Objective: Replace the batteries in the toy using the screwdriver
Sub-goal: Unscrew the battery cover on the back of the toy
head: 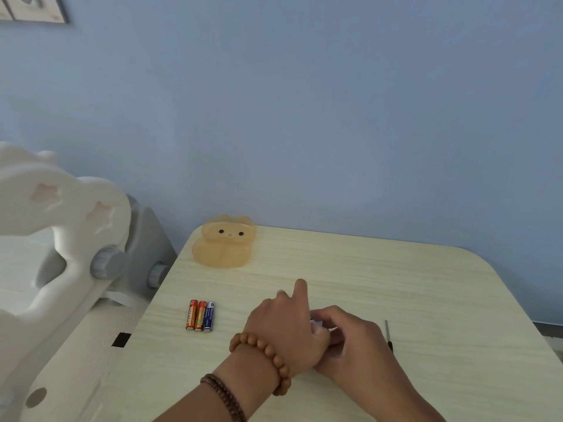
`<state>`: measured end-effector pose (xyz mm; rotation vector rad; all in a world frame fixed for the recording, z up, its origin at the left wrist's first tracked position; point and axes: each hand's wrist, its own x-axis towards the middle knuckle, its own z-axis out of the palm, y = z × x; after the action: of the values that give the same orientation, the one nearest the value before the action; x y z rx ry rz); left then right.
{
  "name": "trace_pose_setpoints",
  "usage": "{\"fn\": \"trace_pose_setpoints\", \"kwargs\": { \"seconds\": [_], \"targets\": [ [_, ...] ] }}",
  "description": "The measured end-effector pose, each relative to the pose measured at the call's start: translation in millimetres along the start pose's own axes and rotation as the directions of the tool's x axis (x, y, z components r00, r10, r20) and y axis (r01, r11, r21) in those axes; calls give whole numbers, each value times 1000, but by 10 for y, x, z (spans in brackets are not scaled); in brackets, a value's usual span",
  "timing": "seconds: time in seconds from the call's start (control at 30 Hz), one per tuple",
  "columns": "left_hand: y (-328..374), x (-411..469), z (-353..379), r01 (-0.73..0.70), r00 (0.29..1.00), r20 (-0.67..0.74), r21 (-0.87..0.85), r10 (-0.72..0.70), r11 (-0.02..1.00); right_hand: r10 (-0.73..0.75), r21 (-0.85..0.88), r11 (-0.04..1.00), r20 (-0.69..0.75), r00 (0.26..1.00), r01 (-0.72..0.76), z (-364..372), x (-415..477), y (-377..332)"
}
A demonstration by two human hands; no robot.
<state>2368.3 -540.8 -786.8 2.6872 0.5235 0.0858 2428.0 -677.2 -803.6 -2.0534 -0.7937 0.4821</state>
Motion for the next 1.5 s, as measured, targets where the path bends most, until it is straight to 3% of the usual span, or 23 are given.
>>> {"fn": "trace_pose_setpoints", "kwargs": {
  "seconds": [0.33,0.53,0.6,0.7,0.77,0.87,1.03,1.17,1.5],
  "targets": [
    [-103,1,-121,-189,981,-51,-28,188,982,17,-42,999,18,1000,-16,-67,-32,2],
    [-394,-8,-187,-311,936,144,-96,323,945,30,-33,999,17,999,-29,-93,-52,42],
    [-415,-18,-199,-321,940,92,-81,328,944,26,-44,999,15,1000,-25,-94,-45,47],
    [-364,-24,-219,-332,941,-45,78,336,940,38,-38,999,5,999,-38,-97,-24,67],
    [-356,-16,-255,-251,955,-132,117,266,961,56,-29,998,3,998,-56,-94,-22,90],
    [-430,4,-321,-7,974,-225,107,31,994,74,-29,997,-10,997,-74,-87,-32,134],
    [-550,21,-314,293,950,-165,187,-264,937,91,-32,995,-26,996,-92,-85,-40,177],
    [-543,3,-226,331,943,-62,261,-327,907,94,-34,995,-24,995,-95,-93,-27,191],
    [-517,10,-199,364,925,-6,299,-380,882,95,-25,995,-5,995,-95,-117,-26,223]
  ]
}}
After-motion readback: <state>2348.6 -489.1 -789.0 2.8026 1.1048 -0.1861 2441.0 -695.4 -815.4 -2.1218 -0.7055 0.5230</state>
